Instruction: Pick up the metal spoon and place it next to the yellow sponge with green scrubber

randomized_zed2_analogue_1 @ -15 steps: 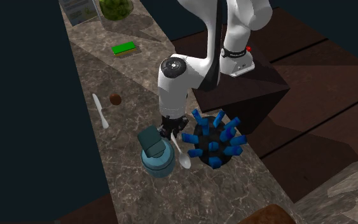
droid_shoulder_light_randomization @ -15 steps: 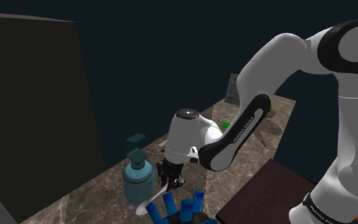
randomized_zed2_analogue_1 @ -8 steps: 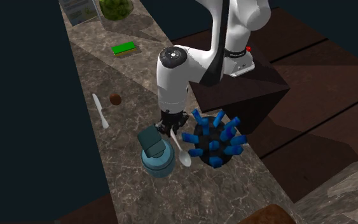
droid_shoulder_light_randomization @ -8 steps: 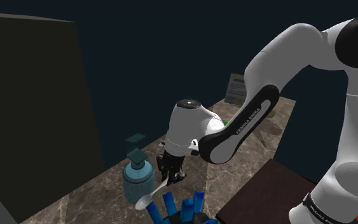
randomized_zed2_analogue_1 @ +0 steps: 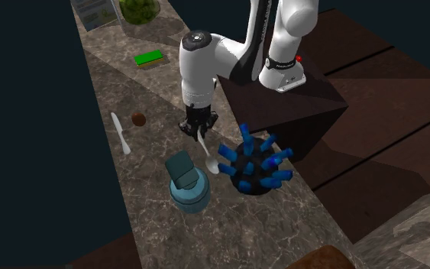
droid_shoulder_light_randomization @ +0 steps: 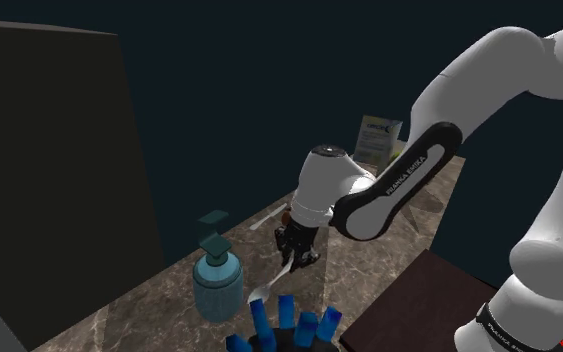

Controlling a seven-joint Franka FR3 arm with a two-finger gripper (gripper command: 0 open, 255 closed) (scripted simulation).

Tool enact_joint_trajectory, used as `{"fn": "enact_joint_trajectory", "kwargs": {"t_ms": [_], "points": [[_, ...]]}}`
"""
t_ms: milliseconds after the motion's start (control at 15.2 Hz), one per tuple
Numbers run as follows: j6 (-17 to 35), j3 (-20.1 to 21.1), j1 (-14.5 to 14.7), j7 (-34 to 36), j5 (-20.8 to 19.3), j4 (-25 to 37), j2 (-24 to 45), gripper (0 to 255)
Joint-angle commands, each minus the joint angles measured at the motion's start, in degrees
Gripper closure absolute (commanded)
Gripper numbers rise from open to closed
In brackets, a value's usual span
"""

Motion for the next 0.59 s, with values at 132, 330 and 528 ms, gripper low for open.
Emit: {"fn": "enact_joint_trajectory", "kwargs": {"t_ms": [132,330,528], "points": [[1.7,5.0,-9.8,-12.5,9.0,-5.2,-4.5,255],[1.9,7.9,-16.2,-23.4,17.6,-8.0,-8.0,255],[1.3,8.9,-20.8,-34.5,26.0,-9.9,-11.1,255]]}}
